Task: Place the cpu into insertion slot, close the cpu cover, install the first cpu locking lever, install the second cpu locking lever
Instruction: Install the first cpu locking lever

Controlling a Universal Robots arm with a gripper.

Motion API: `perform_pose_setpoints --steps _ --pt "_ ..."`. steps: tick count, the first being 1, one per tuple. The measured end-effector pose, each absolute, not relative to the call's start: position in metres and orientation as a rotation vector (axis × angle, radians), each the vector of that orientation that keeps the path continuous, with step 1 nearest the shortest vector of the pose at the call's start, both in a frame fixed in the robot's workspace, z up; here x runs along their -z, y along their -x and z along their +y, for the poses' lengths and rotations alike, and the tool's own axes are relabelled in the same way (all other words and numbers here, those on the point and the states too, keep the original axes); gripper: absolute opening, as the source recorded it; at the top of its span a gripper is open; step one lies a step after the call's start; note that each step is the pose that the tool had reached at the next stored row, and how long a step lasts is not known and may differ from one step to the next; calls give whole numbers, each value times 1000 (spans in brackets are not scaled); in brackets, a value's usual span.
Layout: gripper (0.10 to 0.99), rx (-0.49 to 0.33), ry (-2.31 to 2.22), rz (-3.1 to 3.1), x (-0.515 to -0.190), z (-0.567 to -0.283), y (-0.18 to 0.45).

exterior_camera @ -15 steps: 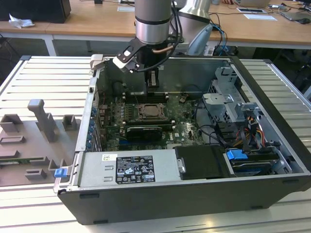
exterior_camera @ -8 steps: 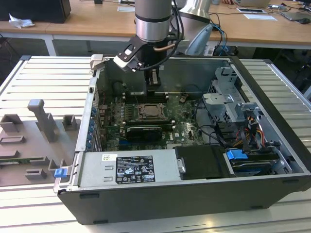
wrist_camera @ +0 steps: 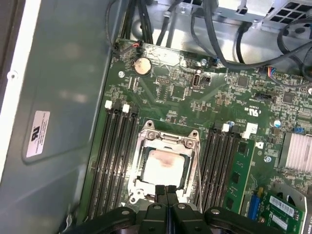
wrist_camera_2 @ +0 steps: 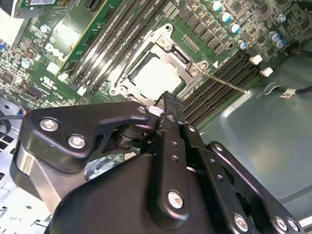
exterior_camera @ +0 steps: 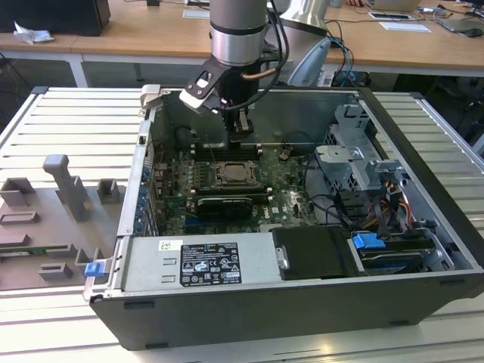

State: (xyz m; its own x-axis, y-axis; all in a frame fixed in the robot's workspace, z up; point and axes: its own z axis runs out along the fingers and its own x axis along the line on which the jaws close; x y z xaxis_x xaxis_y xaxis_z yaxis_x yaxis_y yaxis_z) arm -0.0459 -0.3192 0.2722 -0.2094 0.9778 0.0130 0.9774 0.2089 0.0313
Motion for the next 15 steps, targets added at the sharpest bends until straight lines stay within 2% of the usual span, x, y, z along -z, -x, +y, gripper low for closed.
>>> perform_pose_setpoints --steps 15 --pt "106 -52 -1723 2619 -272 -319 47"
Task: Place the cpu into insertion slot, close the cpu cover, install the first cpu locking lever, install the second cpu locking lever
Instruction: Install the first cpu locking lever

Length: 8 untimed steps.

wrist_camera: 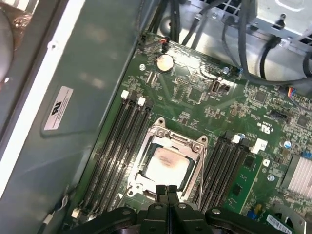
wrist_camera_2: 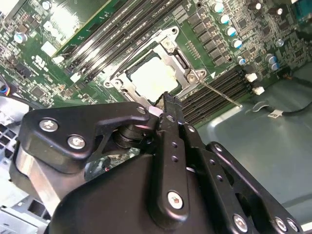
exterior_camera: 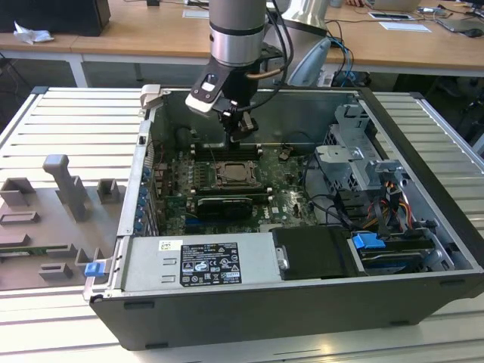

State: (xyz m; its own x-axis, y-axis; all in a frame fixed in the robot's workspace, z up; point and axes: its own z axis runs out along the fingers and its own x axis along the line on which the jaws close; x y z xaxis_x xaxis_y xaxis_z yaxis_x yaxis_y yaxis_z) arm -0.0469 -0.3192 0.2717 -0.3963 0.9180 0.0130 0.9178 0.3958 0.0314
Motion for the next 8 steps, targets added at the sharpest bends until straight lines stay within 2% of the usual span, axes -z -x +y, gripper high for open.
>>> perform_pose_setpoints --steps 8 --pt "106 -53 -1608 2693 -272 -319 47"
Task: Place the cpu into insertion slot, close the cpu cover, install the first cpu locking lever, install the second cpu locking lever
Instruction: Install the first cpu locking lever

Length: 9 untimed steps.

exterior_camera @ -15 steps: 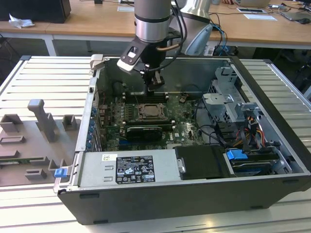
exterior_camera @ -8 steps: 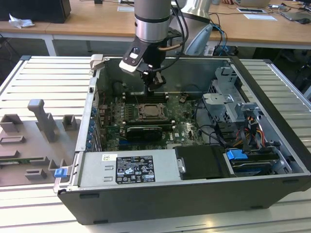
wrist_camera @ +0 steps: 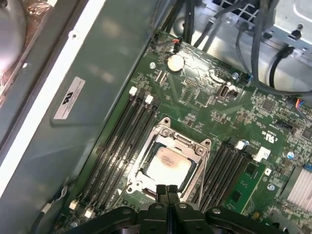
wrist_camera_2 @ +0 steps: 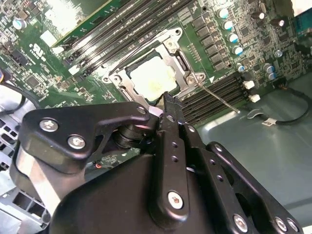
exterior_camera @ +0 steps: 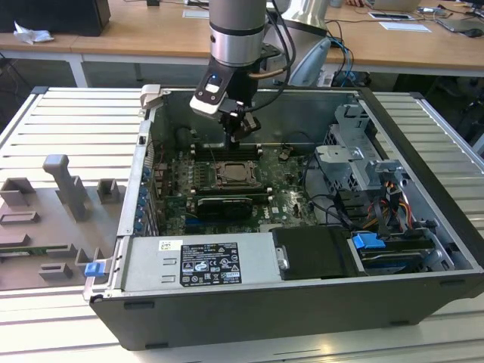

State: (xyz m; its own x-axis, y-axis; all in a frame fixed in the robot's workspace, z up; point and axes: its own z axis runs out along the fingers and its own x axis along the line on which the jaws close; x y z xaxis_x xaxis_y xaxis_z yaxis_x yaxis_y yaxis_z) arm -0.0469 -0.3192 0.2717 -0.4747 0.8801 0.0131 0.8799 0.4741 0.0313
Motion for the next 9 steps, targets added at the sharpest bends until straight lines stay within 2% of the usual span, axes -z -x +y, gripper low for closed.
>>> perform_pose_setpoints --steps 9 --pt "106 -53 -1531 2739 -272 -319 47"
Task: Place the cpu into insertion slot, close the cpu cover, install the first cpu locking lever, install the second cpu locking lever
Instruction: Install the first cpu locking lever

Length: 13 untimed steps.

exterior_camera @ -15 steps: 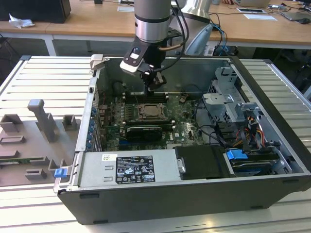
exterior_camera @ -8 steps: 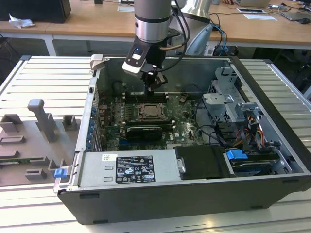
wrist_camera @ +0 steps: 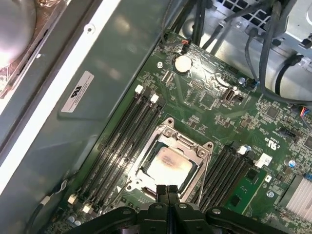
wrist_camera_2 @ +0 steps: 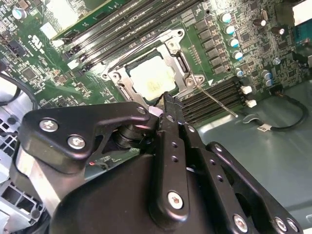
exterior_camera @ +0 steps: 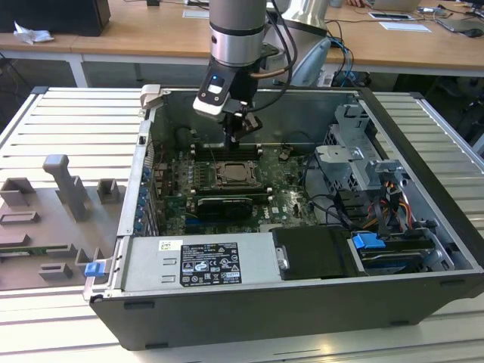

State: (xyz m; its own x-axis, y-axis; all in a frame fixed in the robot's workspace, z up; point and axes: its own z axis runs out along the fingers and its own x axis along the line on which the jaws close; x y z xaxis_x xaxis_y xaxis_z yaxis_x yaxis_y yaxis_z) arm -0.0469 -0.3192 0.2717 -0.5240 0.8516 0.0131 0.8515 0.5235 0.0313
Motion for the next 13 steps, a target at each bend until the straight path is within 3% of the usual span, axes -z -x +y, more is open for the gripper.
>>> perform_pose_setpoints --steps 13 --pt "106 -53 -1315 2851 -272 -319 47"
